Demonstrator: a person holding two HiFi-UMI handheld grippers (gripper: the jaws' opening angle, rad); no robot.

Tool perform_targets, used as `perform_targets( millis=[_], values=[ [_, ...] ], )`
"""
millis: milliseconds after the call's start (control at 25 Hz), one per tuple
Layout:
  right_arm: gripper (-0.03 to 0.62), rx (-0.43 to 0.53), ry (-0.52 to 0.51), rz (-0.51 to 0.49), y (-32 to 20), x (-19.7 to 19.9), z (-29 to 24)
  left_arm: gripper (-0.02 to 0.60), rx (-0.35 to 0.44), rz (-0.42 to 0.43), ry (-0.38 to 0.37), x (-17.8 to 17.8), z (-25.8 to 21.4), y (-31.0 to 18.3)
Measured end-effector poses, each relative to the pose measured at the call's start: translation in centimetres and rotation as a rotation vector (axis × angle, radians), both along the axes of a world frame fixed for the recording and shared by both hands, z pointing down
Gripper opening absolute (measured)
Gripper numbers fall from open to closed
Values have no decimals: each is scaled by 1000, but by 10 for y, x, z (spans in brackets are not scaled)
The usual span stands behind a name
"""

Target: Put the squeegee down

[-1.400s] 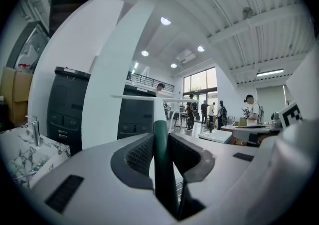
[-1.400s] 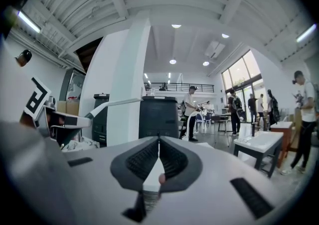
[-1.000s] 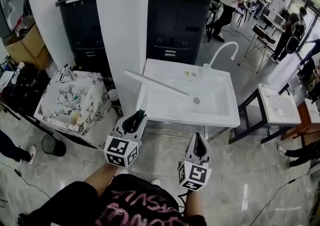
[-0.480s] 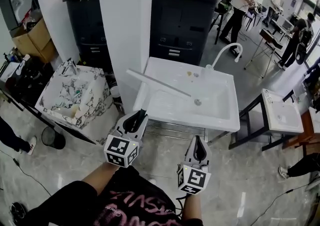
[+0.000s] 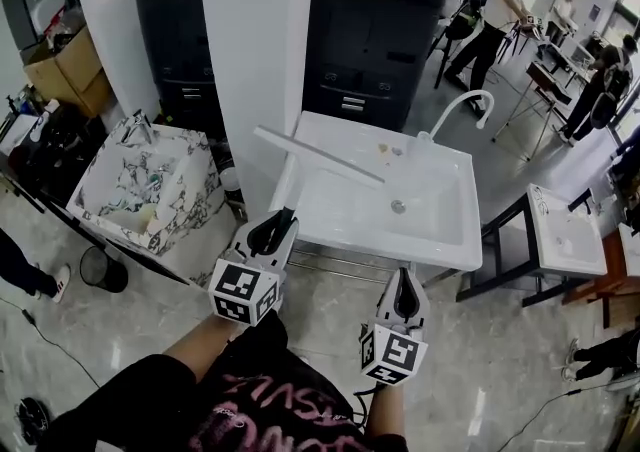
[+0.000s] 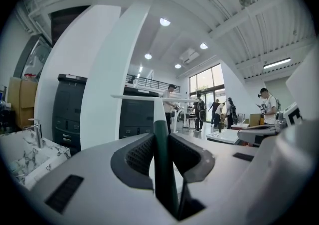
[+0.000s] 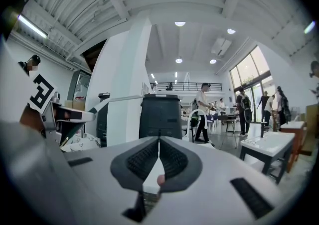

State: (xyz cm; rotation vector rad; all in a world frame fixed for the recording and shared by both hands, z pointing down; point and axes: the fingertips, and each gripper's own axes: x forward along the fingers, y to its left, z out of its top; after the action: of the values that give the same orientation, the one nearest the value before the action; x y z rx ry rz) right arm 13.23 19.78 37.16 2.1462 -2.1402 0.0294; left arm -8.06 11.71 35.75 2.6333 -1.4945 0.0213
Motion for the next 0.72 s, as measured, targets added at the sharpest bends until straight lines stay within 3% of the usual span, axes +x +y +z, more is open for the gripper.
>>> perform_targets(
  millis=[360, 720],
  values=[
    [21, -26, 11, 13, -38, -3, 10, 97, -34, 16, 3, 0, 17, -40],
    [21, -44, 18, 9, -108, -6, 20, 97, -60, 27, 11, 4, 34, -107]
  ],
)
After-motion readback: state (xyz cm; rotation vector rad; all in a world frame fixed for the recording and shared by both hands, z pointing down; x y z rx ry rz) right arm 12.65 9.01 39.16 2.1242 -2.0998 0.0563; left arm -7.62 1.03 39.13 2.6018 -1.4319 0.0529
